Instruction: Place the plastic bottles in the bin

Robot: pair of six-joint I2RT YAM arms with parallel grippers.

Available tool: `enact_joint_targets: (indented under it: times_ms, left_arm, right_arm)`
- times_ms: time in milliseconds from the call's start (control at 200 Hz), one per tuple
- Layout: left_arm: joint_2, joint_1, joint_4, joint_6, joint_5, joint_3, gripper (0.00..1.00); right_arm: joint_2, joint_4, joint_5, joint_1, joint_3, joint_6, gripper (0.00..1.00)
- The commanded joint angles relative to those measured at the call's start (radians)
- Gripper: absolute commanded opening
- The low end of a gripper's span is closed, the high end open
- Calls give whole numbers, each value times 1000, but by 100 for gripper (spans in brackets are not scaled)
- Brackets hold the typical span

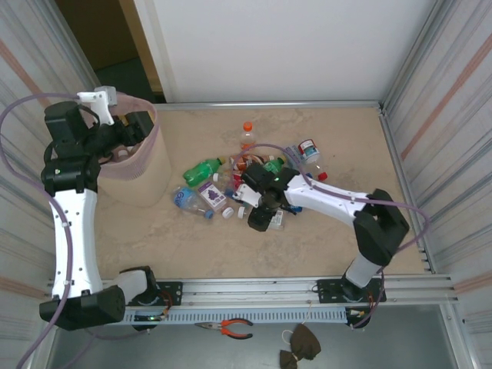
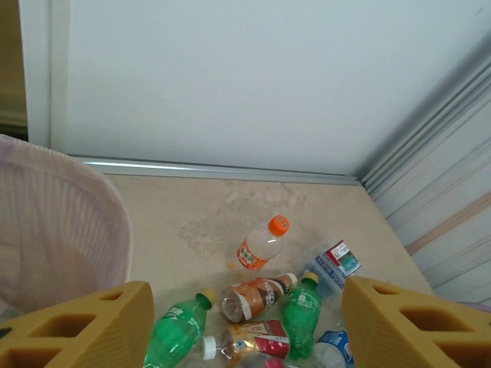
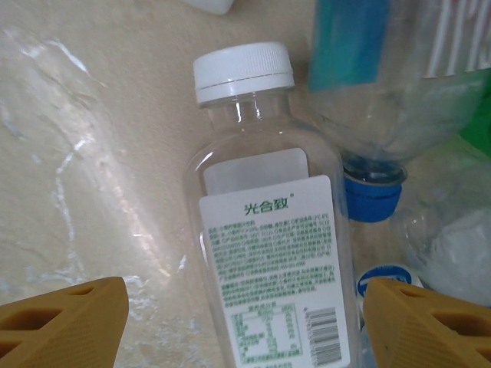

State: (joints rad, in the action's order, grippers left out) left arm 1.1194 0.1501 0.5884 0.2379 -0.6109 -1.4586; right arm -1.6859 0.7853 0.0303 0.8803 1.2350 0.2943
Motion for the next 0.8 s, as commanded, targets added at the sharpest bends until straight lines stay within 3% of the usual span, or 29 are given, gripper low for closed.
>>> enact_joint_targets:
  times_ms: [0, 366, 797]
  left_arm:
    - [-21, -6, -24, 32, -33, 25, 66]
    - [-37, -18, -26, 46, -36, 43, 66]
    - [-27, -25, -44, 60, -41, 46, 66]
  right_arm:
    - [-74, 92, 60, 9, 63, 58, 81]
    - [-213, 146, 99, 8, 123, 97, 87]
    - [-221, 196, 99, -6, 105, 87, 83]
